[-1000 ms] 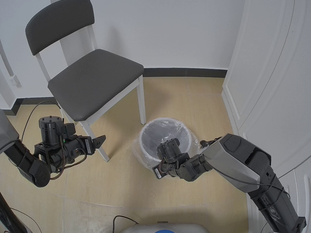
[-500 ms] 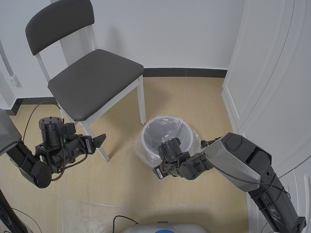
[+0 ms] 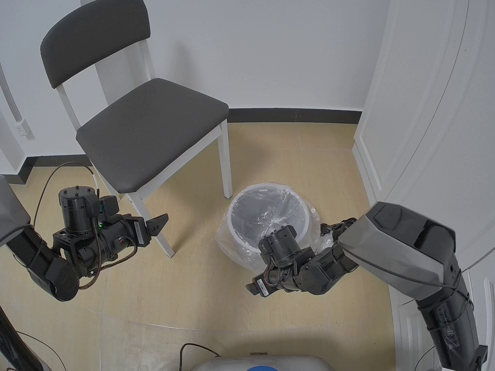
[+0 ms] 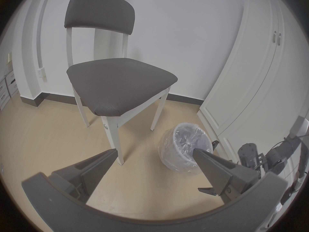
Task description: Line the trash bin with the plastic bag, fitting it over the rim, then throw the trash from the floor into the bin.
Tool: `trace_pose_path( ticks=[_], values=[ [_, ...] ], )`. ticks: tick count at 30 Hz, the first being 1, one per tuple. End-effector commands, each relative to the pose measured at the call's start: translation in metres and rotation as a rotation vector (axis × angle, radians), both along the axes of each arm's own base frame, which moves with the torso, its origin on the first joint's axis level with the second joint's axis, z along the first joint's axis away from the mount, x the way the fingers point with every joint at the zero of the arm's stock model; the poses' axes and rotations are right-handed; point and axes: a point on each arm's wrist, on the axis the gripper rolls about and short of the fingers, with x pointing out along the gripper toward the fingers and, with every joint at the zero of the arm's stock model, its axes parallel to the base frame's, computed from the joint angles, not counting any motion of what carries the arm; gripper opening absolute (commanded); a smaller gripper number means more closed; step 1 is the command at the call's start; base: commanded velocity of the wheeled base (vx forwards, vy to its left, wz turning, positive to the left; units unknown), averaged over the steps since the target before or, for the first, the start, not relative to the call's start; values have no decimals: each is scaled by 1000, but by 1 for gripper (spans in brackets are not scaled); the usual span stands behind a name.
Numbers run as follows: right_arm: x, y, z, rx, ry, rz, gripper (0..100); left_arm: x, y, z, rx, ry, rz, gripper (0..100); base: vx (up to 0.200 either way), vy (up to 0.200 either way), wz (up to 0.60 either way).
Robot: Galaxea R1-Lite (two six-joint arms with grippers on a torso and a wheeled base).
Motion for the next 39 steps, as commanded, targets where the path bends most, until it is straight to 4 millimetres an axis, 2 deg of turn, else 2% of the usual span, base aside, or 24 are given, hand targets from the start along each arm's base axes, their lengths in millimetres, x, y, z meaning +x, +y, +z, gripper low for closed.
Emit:
trace_pose_path(
  ticks=[1,3,6,14,16,22,23,26,27,28,31,32,39],
  values=[
    [-28,-5,52,85,-78,-1,100,-8,-3,4,-3,-8,-19,100,0,0,0],
    [-32,-10,64,108,-101,-22,100,-8,-4,4,-3,-8,-22,100,0,0,0],
    [-28,-27,81,91,-150,-96,100,-9,-4,7,-5,-17,-22,100,0,0,0],
    [16,-81,105,102,-234,-261,100,-10,-3,8,-6,-20,-21,100,0,0,0],
    [28,-92,105,104,-245,-295,100,-9,-3,7,-5,-17,-21,100,0,0,0],
    [65,-124,84,91,-249,-395,100,-7,-4,3,-3,-5,-21,100,0,0,0],
    [65,-124,84,91,-249,-395,100,-7,-4,3,-3,-5,-21,100,0,0,0],
    [89,-141,67,84,-252,-447,100,-5,-4,1,-1,-1,-17,100,0,0,0],
    [89,-141,67,84,-252,-447,100,-5,-4,1,-1,-1,-17,100,0,0,0],
    [100,-149,56,80,-252,-471,100,-3,-4,-1,0,5,-16,100,0,0,0],
    [105,-153,52,79,-254,-482,100,-3,-4,-2,1,8,-16,100,0,0,0],
    [120,-163,36,75,-257,-508,100,-1,-4,-5,2,16,-14,100,0,0,0],
    [141,-180,2,20,-217,-526,100,3,-4,-11,9,35,-13,100,0,0,0]
  ],
)
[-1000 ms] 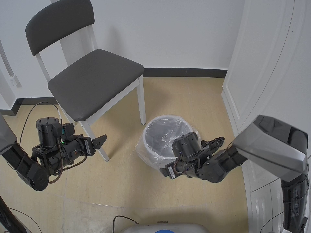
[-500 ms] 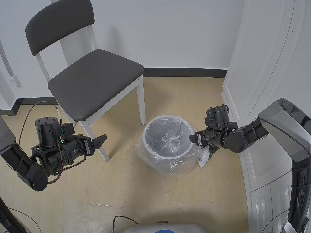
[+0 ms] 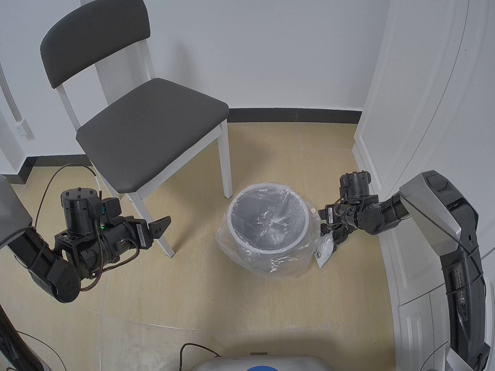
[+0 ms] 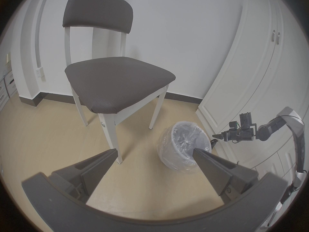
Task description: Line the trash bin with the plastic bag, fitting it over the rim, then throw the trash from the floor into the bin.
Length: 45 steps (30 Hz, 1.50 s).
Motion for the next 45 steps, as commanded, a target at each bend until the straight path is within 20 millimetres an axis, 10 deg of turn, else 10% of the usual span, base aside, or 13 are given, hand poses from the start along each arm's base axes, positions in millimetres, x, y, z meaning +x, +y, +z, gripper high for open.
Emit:
trace_pose_path(
  ticks=[1,27,45],
  values=[
    [18,-16,-52,-39,88,-25,100,5,-1,-10,7,30,3,100,0,0,0],
    [34,11,-121,-107,176,123,100,17,1,-27,18,72,18,100,0,0,0],
    [27,-3,-38,-91,100,95,100,16,2,-24,17,66,20,100,0,0,0]
  ],
)
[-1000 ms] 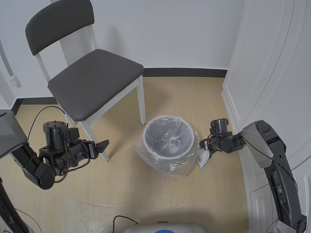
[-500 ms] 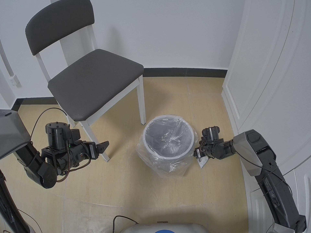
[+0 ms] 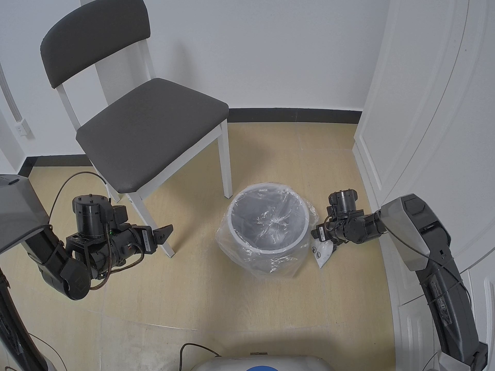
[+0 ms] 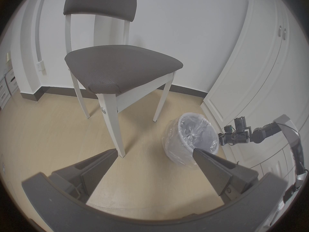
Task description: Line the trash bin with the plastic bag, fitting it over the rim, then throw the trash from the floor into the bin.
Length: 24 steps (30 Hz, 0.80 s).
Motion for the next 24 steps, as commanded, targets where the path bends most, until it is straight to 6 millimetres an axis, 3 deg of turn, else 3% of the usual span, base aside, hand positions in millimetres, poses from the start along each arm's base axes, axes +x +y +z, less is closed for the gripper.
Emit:
trace_pose_path(
  ticks=[1,8,9,13,24],
  values=[
    [-10,-4,41,9,-27,-5,100,-2,0,2,-1,-5,0,100,0,0,0],
    [-15,-13,51,13,-23,-26,100,-2,0,2,1,-4,-1,100,0,0,0],
    [-15,-27,54,20,-42,-60,100,-2,0,3,-1,-13,-1,100,0,0,0],
    [-15,-36,52,40,-53,-92,100,-1,0,2,-7,-40,-1,100,0,0,0],
    [-16,-45,22,126,2,-193,100,-1,-1,-1,-5,-30,-4,100,0,0,0]
  ],
)
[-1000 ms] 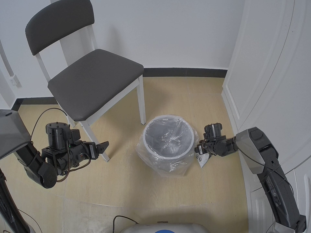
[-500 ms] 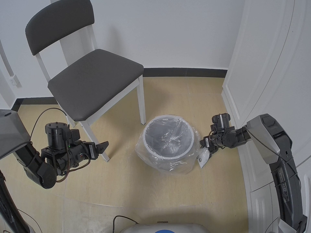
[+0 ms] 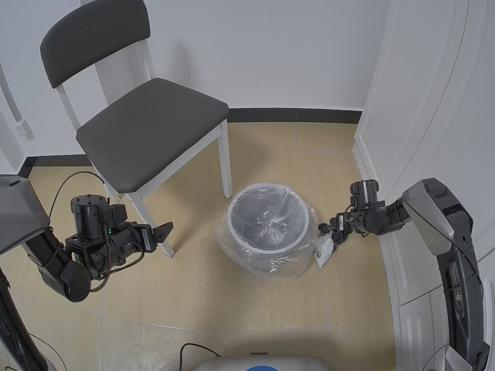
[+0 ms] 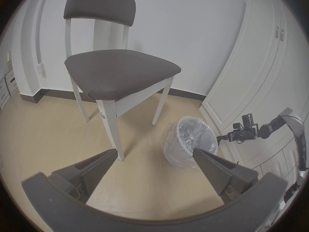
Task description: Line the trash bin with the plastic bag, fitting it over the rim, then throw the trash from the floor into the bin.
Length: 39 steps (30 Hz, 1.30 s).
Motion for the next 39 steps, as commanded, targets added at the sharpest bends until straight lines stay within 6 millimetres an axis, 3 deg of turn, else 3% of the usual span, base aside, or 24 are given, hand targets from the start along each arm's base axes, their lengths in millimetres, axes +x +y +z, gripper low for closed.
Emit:
trace_pose_path(
  ticks=[1,15,29,31,39],
  values=[
    [0,-1,-17,21,26,-22,100,1,-1,-3,2,10,-2,100,0,0,0],
    [20,5,-64,173,0,-196,100,3,-2,-10,5,15,-3,100,0,0,0],
    [27,6,-78,199,3,-232,100,5,-2,-13,3,8,-3,100,0,0,0],
    [23,6,-92,210,54,-259,100,5,-2,-13,3,5,-3,100,0,0,0],
    [23,6,-93,245,48,-273,100,6,-2,-15,2,2,-3,100,0,0,0]
  ],
)
